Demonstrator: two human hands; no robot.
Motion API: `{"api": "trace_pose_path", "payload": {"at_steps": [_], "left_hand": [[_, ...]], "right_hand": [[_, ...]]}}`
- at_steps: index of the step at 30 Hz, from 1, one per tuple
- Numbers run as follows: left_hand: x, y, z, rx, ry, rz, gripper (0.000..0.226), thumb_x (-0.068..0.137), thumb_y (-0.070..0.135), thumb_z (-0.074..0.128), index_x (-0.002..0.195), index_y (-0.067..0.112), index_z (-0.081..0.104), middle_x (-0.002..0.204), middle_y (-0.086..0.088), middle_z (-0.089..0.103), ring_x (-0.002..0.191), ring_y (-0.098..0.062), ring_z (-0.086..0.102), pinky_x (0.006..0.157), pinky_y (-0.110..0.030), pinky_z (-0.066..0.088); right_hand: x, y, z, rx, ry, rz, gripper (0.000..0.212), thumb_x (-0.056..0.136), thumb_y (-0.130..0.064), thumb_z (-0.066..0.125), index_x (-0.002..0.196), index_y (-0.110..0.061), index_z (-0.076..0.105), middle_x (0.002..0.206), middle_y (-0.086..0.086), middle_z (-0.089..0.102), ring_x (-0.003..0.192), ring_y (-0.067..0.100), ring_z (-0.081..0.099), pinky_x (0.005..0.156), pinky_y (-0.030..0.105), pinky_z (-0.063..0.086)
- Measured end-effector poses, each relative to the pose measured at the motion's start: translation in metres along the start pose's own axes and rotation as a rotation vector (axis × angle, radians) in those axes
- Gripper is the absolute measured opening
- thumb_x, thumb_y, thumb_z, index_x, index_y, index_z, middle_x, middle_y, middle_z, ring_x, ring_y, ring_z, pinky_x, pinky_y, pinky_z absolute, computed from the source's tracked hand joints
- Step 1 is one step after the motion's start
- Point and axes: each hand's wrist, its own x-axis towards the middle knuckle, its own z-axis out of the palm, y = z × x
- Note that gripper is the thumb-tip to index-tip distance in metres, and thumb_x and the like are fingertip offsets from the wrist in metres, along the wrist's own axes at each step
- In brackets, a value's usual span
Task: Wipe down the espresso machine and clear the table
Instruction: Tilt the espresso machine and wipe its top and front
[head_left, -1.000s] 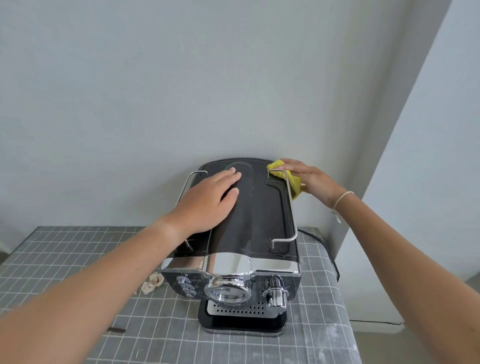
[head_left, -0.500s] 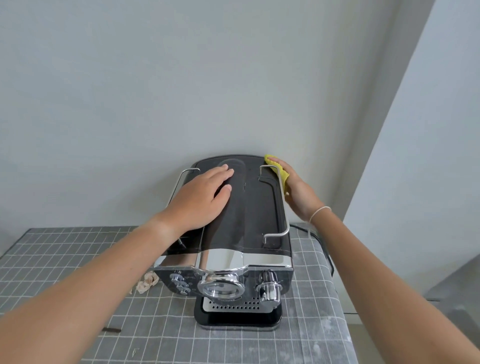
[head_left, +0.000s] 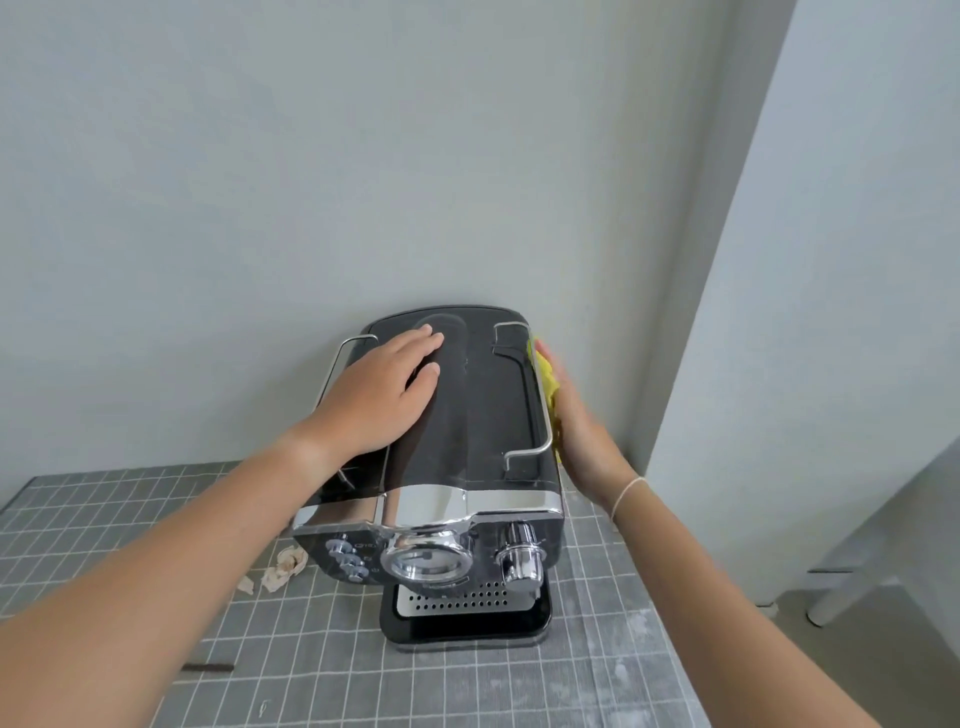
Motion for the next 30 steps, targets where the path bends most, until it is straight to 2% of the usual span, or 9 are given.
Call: {"api": "trace_pose_path", "payload": {"at_steps": [4,8,11,13,18,20,23,27,30], "left_hand": [[0.000,-0.002,0.001,-0.004,-0.002,-0.001,0.043,0.096,0.026,0.036,0.138,0.022,0.039,0.151,0.006,0.030,0.139,-0.007,0.026,0.106,-0.020,0.019],[0.001,-0.004,0.002,-0.004,0.004,0.003,0.043,0.095,0.027,0.036,0.138,0.023,0.039,0.151,0.007,0.030,0.139,-0.006,0.026,0.105,-0.020,0.019],[0.001,-0.005,0.003,0.001,0.008,0.008,0.043,0.095,0.027,0.036,0.138,0.023,0.039,0.151,0.007,0.030,0.138,-0.007,0.026,0.106,-0.021,0.020],[0.001,-0.005,0.004,0.002,0.010,0.011,0.043,0.095,0.027,0.036,0.138,0.023,0.039,0.151,0.007,0.031,0.138,-0.007,0.027,0.106,-0.022,0.021],[0.002,-0.005,0.004,-0.001,0.015,0.014,0.043,0.095,0.027,0.036,0.138,0.023,0.039,0.151,0.007,0.030,0.138,-0.008,0.027,0.107,-0.023,0.021],[0.002,-0.006,0.004,-0.003,0.016,0.014,0.043,0.095,0.026,0.036,0.138,0.023,0.039,0.151,0.007,0.030,0.138,-0.008,0.026,0.107,-0.022,0.020],[0.002,-0.006,0.004,-0.008,0.015,0.006,0.043,0.095,0.027,0.037,0.138,0.024,0.039,0.151,0.008,0.030,0.138,-0.006,0.026,0.105,-0.019,0.019],[0.001,-0.006,0.004,-0.016,0.016,0.009,0.043,0.095,0.027,0.036,0.138,0.023,0.039,0.151,0.007,0.030,0.139,-0.006,0.025,0.104,-0.017,0.017],[0.001,-0.005,0.004,-0.019,0.017,0.006,0.043,0.095,0.028,0.036,0.138,0.023,0.039,0.151,0.007,0.030,0.139,-0.006,0.025,0.104,-0.018,0.017]], "right_hand": [[0.052,-0.016,0.002,-0.077,0.035,0.022,0.049,0.094,-0.055,0.021,0.142,-0.042,0.022,0.146,-0.024,0.026,0.133,-0.005,0.023,0.108,0.018,0.015],[0.067,-0.012,0.002,-0.020,0.125,0.149,0.052,0.091,-0.060,0.028,0.141,-0.045,0.024,0.147,-0.004,0.037,0.130,0.016,0.040,0.110,0.031,0.029],[0.050,-0.006,0.005,0.078,0.101,0.144,0.050,0.087,-0.066,0.034,0.133,-0.049,0.037,0.140,-0.007,0.047,0.116,0.008,0.051,0.107,0.032,0.036],[0.031,0.002,0.006,0.150,0.053,0.152,0.049,0.084,-0.069,0.036,0.130,-0.052,0.040,0.137,-0.010,0.051,0.118,0.009,0.053,0.108,0.036,0.037],[-0.003,0.008,0.008,0.191,0.011,0.084,0.031,0.084,-0.058,0.040,0.112,-0.071,0.039,0.122,-0.042,0.042,0.120,-0.009,0.041,0.104,0.023,0.031],[0.007,0.000,0.008,0.159,-0.003,0.079,0.038,0.079,-0.065,0.044,0.116,-0.068,0.038,0.126,-0.040,0.041,0.121,-0.008,0.042,0.104,0.022,0.031],[0.033,-0.014,0.007,0.117,0.030,0.103,0.055,0.081,-0.067,0.043,0.133,-0.053,0.031,0.138,-0.025,0.039,0.125,0.002,0.042,0.112,0.033,0.030],[0.039,-0.019,0.008,0.105,0.074,0.144,0.053,0.084,-0.064,0.040,0.134,-0.049,0.034,0.144,-0.011,0.042,0.127,0.011,0.044,0.112,0.039,0.032],[0.009,-0.018,0.014,0.096,0.072,0.070,0.047,0.085,-0.059,0.039,0.132,-0.049,0.037,0.142,-0.016,0.042,0.129,0.006,0.042,0.112,0.039,0.031]]}}
